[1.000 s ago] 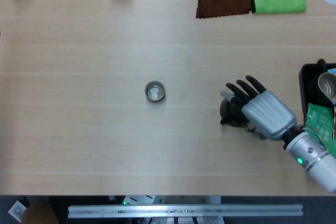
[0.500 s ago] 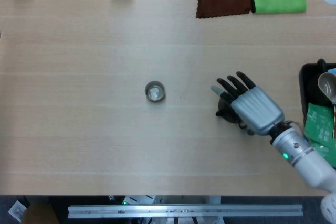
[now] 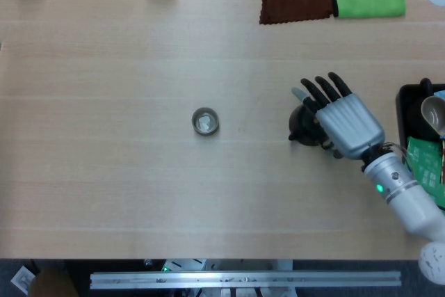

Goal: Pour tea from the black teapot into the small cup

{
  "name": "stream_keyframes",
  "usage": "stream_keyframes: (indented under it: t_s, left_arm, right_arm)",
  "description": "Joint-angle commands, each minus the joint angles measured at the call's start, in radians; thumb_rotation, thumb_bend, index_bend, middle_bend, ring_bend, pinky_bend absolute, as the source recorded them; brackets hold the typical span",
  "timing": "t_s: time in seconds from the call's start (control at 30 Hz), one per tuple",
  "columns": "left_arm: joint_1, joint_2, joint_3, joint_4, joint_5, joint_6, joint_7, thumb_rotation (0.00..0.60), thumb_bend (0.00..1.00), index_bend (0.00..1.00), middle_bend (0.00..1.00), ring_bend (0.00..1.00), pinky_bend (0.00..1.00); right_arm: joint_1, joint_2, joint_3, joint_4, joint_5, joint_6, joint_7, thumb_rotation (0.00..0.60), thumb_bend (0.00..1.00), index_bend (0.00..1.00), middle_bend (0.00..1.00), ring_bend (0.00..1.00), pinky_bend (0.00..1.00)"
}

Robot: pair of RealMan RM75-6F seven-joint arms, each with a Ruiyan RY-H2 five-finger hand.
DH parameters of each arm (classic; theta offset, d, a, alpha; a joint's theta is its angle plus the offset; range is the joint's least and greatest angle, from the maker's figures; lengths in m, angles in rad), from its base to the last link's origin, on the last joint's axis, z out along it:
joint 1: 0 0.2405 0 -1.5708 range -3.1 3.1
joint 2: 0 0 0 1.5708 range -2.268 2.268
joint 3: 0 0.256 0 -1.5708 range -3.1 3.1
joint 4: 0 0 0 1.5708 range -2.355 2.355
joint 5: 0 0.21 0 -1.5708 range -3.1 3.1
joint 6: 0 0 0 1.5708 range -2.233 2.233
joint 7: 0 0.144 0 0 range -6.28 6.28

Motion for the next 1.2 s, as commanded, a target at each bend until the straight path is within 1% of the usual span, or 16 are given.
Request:
stream_keyframes:
  t_s: [0.03, 0.27, 0.33, 0.4, 0.43, 0.47, 0.57, 0.6, 0.77, 1.0, 1.2]
  left_arm:
    - [-0.001, -0.002, -0.001, 0.0, -0.001, -0.002, 0.003, 0.6, 0.2, 0.16, 0.19, 0.2, 0.16]
    - [-0.002, -0.001, 0.0, -0.005, 0.001, -0.003, 0.011, 0.6, 0.2, 0.16, 0.19, 0.2, 0.16]
    - [-0.002, 0.0, 0.001, -0.007, 0.002, -0.004, 0.013, 0.6, 0.2, 0.16, 0.19, 0.2, 0.16]
    - [-0.002, 0.0, 0.002, -0.01, 0.004, -0.003, 0.015, 0.6, 0.2, 0.16, 0.19, 0.2, 0.16]
    - [-0.002, 0.0, 0.002, -0.011, 0.006, -0.003, 0.015, 0.6, 0.2, 0.16, 0.19, 0.2, 0.16]
    - [-0.002, 0.0, 0.002, -0.012, 0.007, -0.002, 0.016, 0.6, 0.2, 0.16, 0.19, 0.2, 0.16]
    - [-0.001, 0.001, 0.003, -0.016, 0.01, 0.0, 0.018, 0.6, 0.2, 0.16, 0.19, 0.2, 0.16]
    - [-0.001, 0.001, 0.004, -0.017, 0.011, 0.0, 0.019, 0.6, 0.2, 0.16, 0.19, 0.2, 0.16]
    - [0.001, 0.004, 0.006, -0.022, 0.014, 0.003, 0.02, 0.6, 0.2, 0.16, 0.19, 0.2, 0.16]
    - [0.004, 0.006, 0.008, -0.024, 0.015, 0.003, 0.024, 0.6, 0.2, 0.16, 0.19, 0.2, 0.16]
    - [0.002, 0.004, 0.009, -0.026, 0.015, -0.002, 0.032, 0.6, 0.2, 0.16, 0.19, 0.2, 0.16]
  right_arm:
    - [0.003, 0.013, -0.005, -0.008, 0.006, -0.006, 0.008, 0.6, 0.0, 0.08, 0.05, 0.0, 0.0]
    - [0.003, 0.074, -0.044, -0.053, -0.018, -0.03, 0.044, 0.6, 0.0, 0.08, 0.05, 0.0, 0.0]
    - [-0.003, 0.092, -0.058, -0.062, -0.04, -0.035, 0.07, 0.6, 0.0, 0.08, 0.07, 0.0, 0.0]
    - [-0.008, 0.109, -0.069, -0.067, -0.071, -0.038, 0.103, 0.6, 0.0, 0.08, 0.11, 0.02, 0.0]
    - [-0.011, 0.114, -0.074, -0.065, -0.088, -0.039, 0.119, 0.6, 0.0, 0.09, 0.14, 0.05, 0.0]
    - [-0.014, 0.119, -0.078, -0.062, -0.104, -0.038, 0.135, 0.6, 0.0, 0.12, 0.17, 0.09, 0.0]
    - [-0.023, 0.131, -0.085, -0.047, -0.145, -0.038, 0.188, 0.6, 0.0, 0.22, 0.25, 0.18, 0.0]
    - [-0.025, 0.135, -0.087, -0.04, -0.154, -0.04, 0.203, 0.6, 0.0, 0.24, 0.27, 0.2, 0.0]
    - [-0.029, 0.139, -0.09, -0.024, -0.175, -0.05, 0.243, 0.6, 0.0, 0.3, 0.32, 0.26, 0.0]
    - [-0.027, 0.129, -0.092, -0.003, -0.171, -0.074, 0.259, 0.6, 0.0, 0.33, 0.35, 0.29, 0.0]
    - [-0.022, 0.122, -0.094, 0.009, -0.164, -0.093, 0.256, 0.6, 0.0, 0.34, 0.36, 0.29, 0.0]
